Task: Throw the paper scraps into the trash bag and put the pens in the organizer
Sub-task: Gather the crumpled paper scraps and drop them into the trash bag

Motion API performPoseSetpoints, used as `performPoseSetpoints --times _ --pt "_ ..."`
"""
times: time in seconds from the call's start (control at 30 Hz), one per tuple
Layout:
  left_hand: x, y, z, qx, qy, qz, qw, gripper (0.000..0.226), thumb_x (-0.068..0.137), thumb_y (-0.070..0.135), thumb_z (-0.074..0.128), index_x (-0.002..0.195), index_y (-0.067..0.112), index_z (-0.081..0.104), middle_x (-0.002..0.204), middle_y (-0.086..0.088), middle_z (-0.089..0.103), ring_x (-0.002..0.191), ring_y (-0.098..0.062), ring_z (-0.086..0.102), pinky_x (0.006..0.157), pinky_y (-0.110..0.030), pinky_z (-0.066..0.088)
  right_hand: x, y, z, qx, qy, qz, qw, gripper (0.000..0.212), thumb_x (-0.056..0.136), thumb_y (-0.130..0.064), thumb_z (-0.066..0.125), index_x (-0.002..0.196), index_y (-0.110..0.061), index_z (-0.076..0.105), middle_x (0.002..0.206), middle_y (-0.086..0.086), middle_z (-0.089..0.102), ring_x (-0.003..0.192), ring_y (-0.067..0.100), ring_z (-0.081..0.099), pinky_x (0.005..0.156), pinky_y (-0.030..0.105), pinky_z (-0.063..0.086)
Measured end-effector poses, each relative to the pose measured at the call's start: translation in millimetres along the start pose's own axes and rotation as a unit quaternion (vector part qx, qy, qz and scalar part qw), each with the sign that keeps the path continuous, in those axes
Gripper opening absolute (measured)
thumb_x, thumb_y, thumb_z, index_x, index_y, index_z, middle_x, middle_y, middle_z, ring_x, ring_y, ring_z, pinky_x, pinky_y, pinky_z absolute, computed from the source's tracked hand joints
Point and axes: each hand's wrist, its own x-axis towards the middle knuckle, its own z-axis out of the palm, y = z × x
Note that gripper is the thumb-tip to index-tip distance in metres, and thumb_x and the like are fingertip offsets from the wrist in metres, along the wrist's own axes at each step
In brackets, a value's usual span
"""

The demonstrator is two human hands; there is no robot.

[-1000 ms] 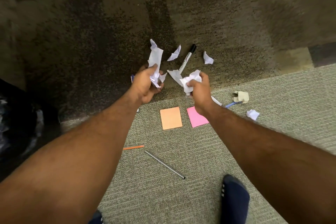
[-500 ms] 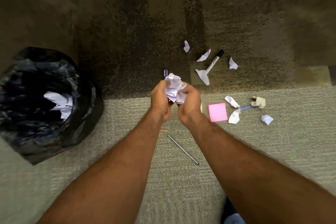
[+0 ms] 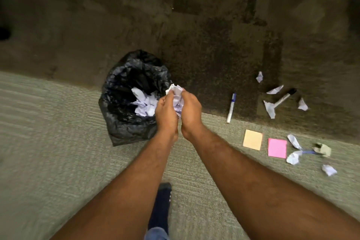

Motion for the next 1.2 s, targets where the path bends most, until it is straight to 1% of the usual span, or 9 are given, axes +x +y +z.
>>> performPoseSetpoints --times 0.17,0.33,0.5,0.6,0.67,0.8,0.9,1.03,1.2 --pt "32 43 -63 -0.011 0.053 -0.022 0.998 0.031 0.098 0.032 0.052 0.101 0.006 0.071 0.087 -0.006 0.073 0.074 -0.015 0.07 0.062 -0.025 0.054 -6 18 80 -0.088 -0.061 0.003 0.994 0.024 0.094 -0.029 0.053 0.097 -0.015 0.072 0.09 0.003 0.075 0.084 0.017 0.071 0.08 0.038 0.058" --pt "63 53 -107 0.046 0.045 -0.075 0.995 0.033 0.09 0.047 0.056 0.095 0.019 0.074 0.104 -0.009 0.075 0.091 -0.023 0.072 0.081 -0.041 0.058 16 33 107 -0.246 -0.088 -0.028 0.965 0.036 0.083 -0.046 0.051 0.104 -0.023 0.071 0.1 -0.002 0.073 0.093 0.02 0.069 0.087 0.042 0.056" --pt "69 50 -121 0.092 0.019 -0.099 0.991 0.052 0.087 0.055 0.055 0.131 0.027 0.058 0.121 -0.001 0.069 0.102 -0.02 0.069 0.082 -0.044 0.058 34 39 98 -0.399 -0.098 -0.068 0.909 0.052 0.092 -0.045 0.058 0.136 -0.016 0.055 0.139 0.007 0.055 0.122 0.024 0.056 0.101 0.037 0.045" --pt "66 48 -120 0.168 0.027 -0.062 0.984 0.062 0.087 0.055 0.057 0.143 0.03 0.046 0.137 0.003 0.057 0.115 -0.015 0.058 0.095 -0.045 0.052 34 35 81 -0.461 -0.11 -0.132 0.871 0.054 0.088 -0.033 0.067 0.136 -0.013 0.053 0.139 0.007 0.051 0.121 0.022 0.055 0.099 0.03 0.043" --pt "63 46 -120 0.243 0.03 -0.01 0.969 0.059 0.087 0.051 0.061 0.139 0.024 0.051 0.133 0.0 0.059 0.115 -0.016 0.057 0.1 -0.041 0.049 29 29 67 -0.476 -0.104 -0.197 0.851 0.045 0.086 -0.024 0.069 0.127 -0.011 0.06 0.128 0.007 0.056 0.114 0.02 0.058 0.092 0.021 0.041" --pt "36 37 -105 0.418 -0.02 0.178 0.89 0.028 0.09 0.032 0.066 0.113 0.016 0.066 0.107 -0.002 0.062 0.087 -0.013 0.063 0.077 -0.028 0.054 15 10 17 -0.491 -0.081 -0.28 0.821 0.029 0.085 -0.018 0.063 0.114 -0.013 0.064 0.113 0.003 0.056 0.106 0.02 0.056 0.091 0.028 0.046" --pt "14 26 -86 0.481 -0.084 0.253 0.835 0.022 0.09 0.029 0.064 0.108 0.017 0.065 0.099 0.003 0.057 0.079 -0.01 0.06 0.075 -0.027 0.052 12 2 -32 -0.524 -0.076 -0.28 0.801 0.027 0.085 -0.017 0.063 0.112 -0.014 0.063 0.111 0.002 0.056 0.107 0.02 0.055 0.094 0.036 0.047" --pt "-3 -6 -49 0.562 -0.181 0.29 0.753 0.027 0.087 0.029 0.063 0.112 0.017 0.063 0.105 0.002 0.059 0.095 -0.016 0.06 0.085 -0.033 0.05 14 0 -108 -0.556 -0.045 -0.244 0.793 0.029 0.083 -0.018 0.066 0.112 -0.013 0.064 0.113 0.006 0.058 0.111 0.024 0.055 0.097 0.038 0.046" --pt "-20 -58 6 0.689 -0.25 0.273 0.624 0.049 0.085 0.041 0.061 0.129 0.019 0.053 0.127 -0.005 0.055 0.122 -0.026 0.05 0.104 -0.039 0.04 16 5 -197 -0.543 0.035 -0.183 0.819 0.03 0.081 -0.015 0.068 0.111 -0.011 0.067 0.113 0.009 0.062 0.109 0.027 0.059 0.098 0.04 0.047"
